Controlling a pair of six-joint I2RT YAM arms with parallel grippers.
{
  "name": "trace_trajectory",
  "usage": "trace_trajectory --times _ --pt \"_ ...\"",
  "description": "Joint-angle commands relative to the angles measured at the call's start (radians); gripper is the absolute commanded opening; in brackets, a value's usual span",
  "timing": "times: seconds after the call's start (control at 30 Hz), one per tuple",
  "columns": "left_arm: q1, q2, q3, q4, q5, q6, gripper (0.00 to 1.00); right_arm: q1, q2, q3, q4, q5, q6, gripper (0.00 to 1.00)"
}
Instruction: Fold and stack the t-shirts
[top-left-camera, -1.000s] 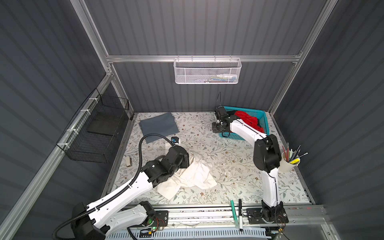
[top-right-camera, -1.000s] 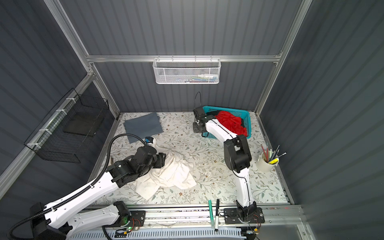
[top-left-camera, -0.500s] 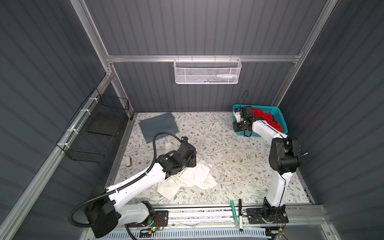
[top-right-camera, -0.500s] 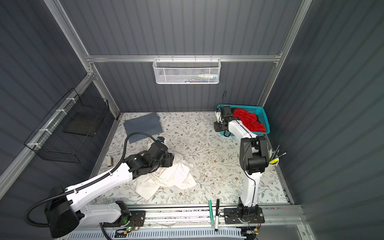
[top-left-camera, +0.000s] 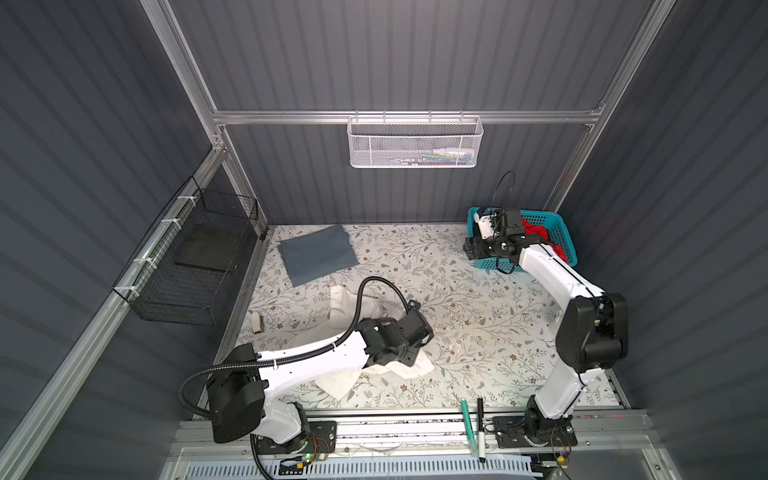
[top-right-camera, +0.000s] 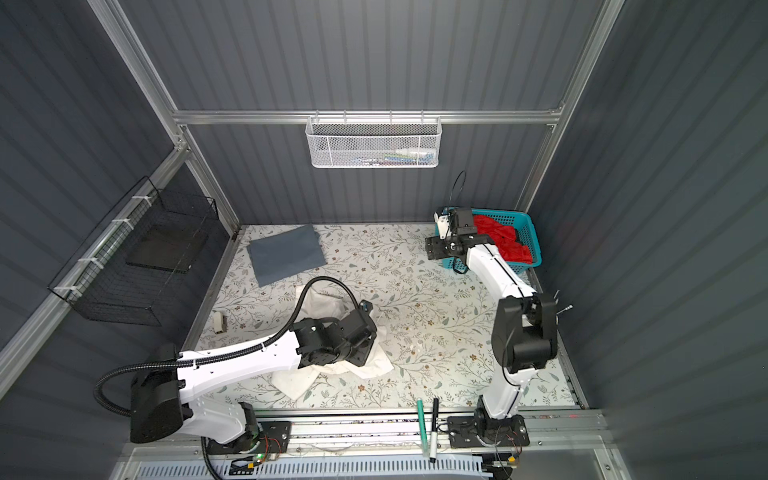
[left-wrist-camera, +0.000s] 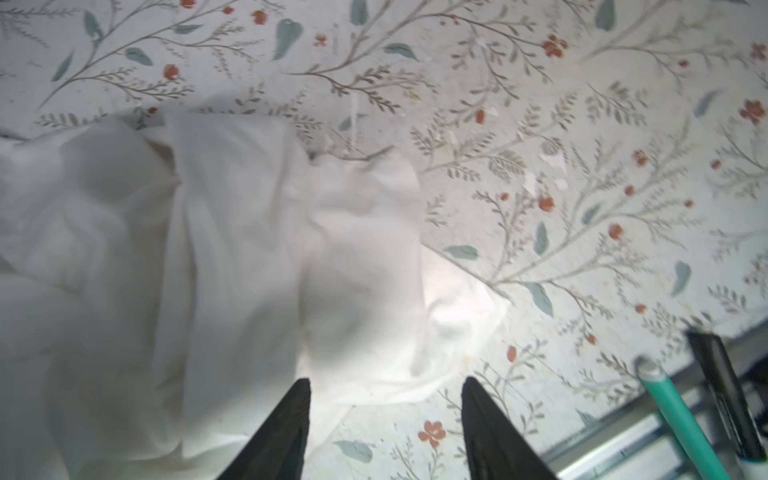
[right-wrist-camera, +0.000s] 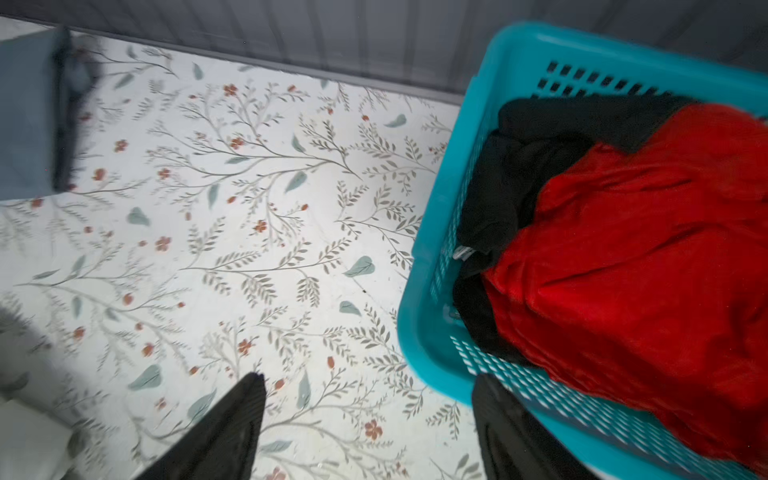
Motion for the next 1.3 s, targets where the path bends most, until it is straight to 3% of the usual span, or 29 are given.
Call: trace_trajectory --times 0.0,0.17,0.3,0.57,0.63,0.73,0.8,0.87,1.0,1.27 --pt "-0.032 0.025 -0.044 0.035 0.118 0.073 0.59 0.023 -0.118 -0.102 -0.057 -0.024 0.141 0.83" --pt "-0.058 0.146 0.002 0.136 0.151 0.124 0.6 0.023 -0.348 -0.373 -0.115 0.001 0.307 0.89" --pt "-0.06 0.272 0.075 0.153 0.173 0.169 0.6 0.023 -0.507 -0.525 -0.176 0.001 0.37 0.92" --pt "-0.061 0.426 0.138 0.119 0.125 0.166 0.54 0.011 -0.665 -0.615 -0.244 0.001 0.408 0.95" --pt "-0.061 0.448 0.139 0.112 0.126 0.161 0.46 0.008 -0.685 -0.622 -0.241 -0.008 0.409 0.96" --pt "-0.062 0.465 0.138 0.102 0.124 0.155 0.14 0.002 -0.701 -0.615 -0.254 -0.014 0.403 0.96" --pt "-0.061 0.469 0.157 0.085 0.117 0.164 0.0 0.0 -0.709 -0.608 -0.259 -0.018 0.398 0.97" --pt "-0.061 0.454 0.19 0.053 0.086 0.174 0.0 0.0 -0.72 -0.604 -0.264 -0.014 0.396 0.97" --pt "-0.044 0.384 0.352 -0.061 -0.056 0.259 0.0 -0.005 -0.755 -0.61 -0.271 0.007 0.405 0.99" --pt "0.099 0.367 0.935 -0.069 -0.179 0.545 0.0 -0.016 -0.799 -0.596 -0.293 0.015 0.407 0.99"
